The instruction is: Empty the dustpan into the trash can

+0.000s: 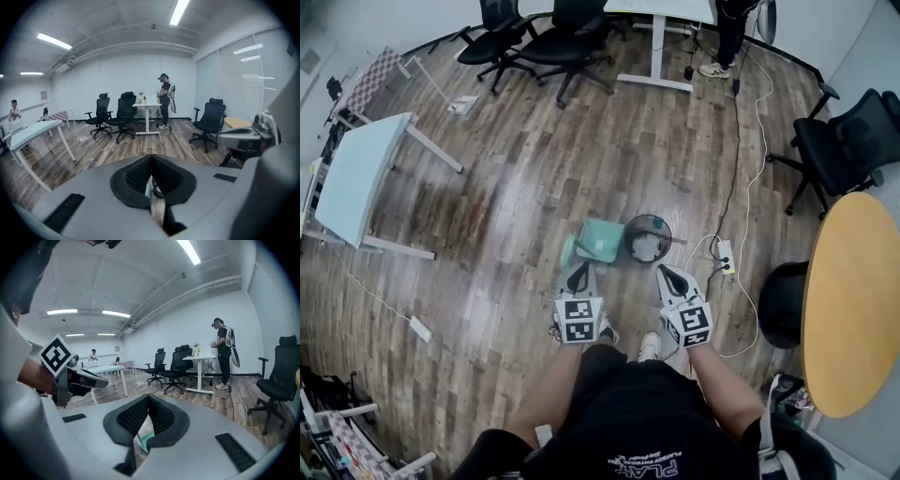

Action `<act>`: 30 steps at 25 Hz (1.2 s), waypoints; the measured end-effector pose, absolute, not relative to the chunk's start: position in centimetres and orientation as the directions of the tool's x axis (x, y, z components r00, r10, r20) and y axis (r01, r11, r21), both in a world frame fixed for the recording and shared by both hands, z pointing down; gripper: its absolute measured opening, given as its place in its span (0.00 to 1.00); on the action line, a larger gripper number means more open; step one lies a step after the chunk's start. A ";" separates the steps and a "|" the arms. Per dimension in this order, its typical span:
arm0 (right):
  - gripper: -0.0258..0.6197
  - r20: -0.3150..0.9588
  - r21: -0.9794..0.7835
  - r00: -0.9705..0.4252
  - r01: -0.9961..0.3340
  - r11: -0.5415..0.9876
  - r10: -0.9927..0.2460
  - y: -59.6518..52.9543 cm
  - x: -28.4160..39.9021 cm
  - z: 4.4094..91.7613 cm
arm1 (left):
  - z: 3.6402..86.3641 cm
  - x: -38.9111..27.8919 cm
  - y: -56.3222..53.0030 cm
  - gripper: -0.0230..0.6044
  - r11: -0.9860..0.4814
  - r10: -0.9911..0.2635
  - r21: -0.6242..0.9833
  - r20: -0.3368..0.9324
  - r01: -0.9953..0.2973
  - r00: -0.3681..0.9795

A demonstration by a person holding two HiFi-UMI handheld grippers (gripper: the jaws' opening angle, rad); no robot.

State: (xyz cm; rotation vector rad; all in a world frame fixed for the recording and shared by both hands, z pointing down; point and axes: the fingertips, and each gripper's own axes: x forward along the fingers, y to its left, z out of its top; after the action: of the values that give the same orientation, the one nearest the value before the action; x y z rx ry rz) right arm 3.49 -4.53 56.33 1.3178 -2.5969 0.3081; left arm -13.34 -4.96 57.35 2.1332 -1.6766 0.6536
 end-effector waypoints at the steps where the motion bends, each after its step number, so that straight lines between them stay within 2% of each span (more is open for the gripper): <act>1: 0.08 0.271 -0.083 -0.581 -0.808 0.583 -0.767 -4.2 3.5 55.8 | 57.0 -12.8 -4.3 0.08 -0.251 -0.811 0.004 0.545 -0.968 0.212; 10: 0.08 0.176 -0.015 -0.587 -0.804 0.595 -0.790 -1.5 4.1 49.9 | 53.7 -9.0 0.3 0.07 -0.340 -0.817 0.072 0.471 -0.938 0.332; 21: 0.08 0.123 0.074 -0.598 -0.791 0.608 -0.792 1.2 4.5 46.7 | 51.3 -8.1 1.7 0.07 -0.343 -0.838 -0.004 0.454 -0.939 0.304; 30: 0.08 0.098 0.097 -0.599 -0.789 0.606 -0.795 1.6 4.8 46.0 | 50.6 -7.3 2.0 0.07 -0.364 -0.846 0.004 0.416 -0.931 0.333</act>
State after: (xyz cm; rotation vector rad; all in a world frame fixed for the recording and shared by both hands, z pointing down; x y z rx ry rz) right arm 4.80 1.62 46.04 1.3369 -2.6964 -0.0658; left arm -7.30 1.96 50.65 2.3564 -1.6069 0.5098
